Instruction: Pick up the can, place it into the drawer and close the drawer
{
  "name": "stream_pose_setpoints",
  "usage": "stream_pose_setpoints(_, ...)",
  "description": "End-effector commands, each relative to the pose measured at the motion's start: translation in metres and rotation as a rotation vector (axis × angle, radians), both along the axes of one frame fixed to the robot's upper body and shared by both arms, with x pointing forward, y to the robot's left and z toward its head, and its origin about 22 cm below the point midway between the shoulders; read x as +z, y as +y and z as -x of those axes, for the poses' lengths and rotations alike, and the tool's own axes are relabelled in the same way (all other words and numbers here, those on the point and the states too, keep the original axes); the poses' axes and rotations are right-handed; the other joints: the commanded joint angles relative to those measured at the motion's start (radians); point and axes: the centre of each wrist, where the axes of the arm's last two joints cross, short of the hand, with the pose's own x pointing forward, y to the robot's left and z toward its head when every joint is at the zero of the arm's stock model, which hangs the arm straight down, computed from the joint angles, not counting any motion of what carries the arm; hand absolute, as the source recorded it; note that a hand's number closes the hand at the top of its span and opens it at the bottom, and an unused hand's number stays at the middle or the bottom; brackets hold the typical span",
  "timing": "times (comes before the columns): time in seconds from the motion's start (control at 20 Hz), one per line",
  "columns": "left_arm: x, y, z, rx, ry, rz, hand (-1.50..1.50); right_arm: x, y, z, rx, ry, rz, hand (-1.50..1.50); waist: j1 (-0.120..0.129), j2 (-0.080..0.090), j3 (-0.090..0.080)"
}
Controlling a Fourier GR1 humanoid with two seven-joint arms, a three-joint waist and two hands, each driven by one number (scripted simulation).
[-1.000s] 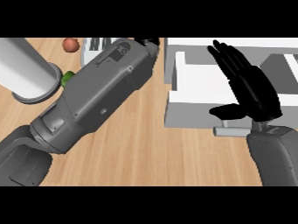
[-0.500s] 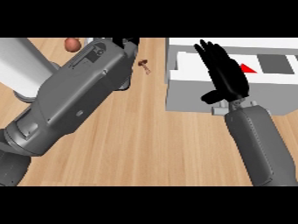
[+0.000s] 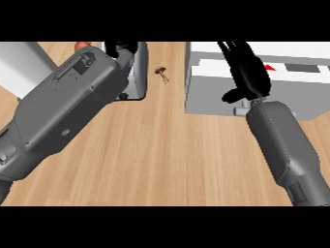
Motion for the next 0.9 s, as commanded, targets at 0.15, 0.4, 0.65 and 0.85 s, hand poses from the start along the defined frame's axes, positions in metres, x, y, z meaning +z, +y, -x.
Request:
stream_pose_setpoints(0.15,0.004,0.016,0.007,0.016,0.005,-0.001,-1.5,-0.003,0.005,-0.02,-0.071,-0.027,-0.044,-1.5,0.014,0.022,0.018)
stream_pose_setpoints(0.4,0.013,0.028,0.01,0.004,-0.008,-0.002,-1.5,0.0,-0.003,-0.028,-0.086,-0.063,-0.017,-1.5,0.019,0.028,0.018)
stream_pose_setpoints(0.65,0.023,0.04,0.016,-0.003,-0.003,0.005,-1.5,0.017,-0.004,-0.04,-0.119,-0.118,-0.022,-1.5,0.039,0.031,0.018)
stream_pose_setpoints(0.85,0.021,0.03,0.016,-0.025,-0.021,-0.01,-1.5,0.03,0.002,-0.047,-0.125,-0.151,-0.023,-1.5,0.037,0.043,0.018)
